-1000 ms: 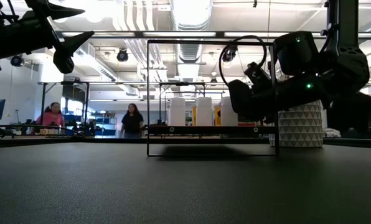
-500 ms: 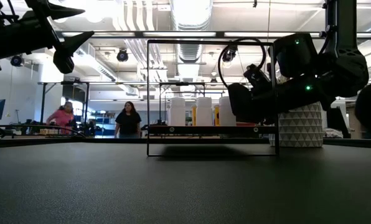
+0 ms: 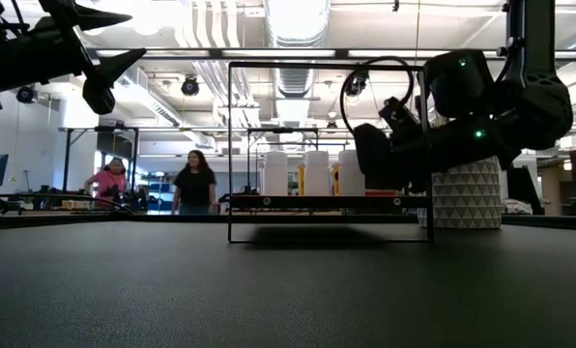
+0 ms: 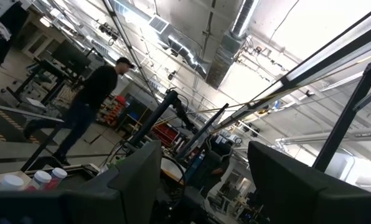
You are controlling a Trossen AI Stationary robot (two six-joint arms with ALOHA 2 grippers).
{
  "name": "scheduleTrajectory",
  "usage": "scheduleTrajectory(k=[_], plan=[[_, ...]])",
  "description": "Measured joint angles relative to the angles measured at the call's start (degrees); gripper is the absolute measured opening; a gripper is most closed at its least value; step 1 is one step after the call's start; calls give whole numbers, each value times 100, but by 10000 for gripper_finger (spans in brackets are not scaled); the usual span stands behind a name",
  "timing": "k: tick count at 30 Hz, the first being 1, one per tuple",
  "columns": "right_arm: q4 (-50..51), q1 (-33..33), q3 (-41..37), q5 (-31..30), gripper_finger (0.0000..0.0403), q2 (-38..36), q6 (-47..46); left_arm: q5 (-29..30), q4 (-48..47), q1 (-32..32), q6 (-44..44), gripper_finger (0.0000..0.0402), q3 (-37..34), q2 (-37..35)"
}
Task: Pick and place medicine bottles onto shelf by color
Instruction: Put the pink pill bottle on the shelf aligned with the pink pill bottle, then return to Home Position
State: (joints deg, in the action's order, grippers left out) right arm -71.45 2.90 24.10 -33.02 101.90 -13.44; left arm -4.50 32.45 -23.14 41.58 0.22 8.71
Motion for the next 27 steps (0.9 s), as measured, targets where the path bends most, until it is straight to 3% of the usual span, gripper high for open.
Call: scheduleTrajectory(k=[16,27], plan=[[110,-90,-108,-8,183,-576,64,1,-2,0,0,224,1,0],[225,-90,-114,-10,183,-1385,731,1,-2,1,0,224,1,0]])
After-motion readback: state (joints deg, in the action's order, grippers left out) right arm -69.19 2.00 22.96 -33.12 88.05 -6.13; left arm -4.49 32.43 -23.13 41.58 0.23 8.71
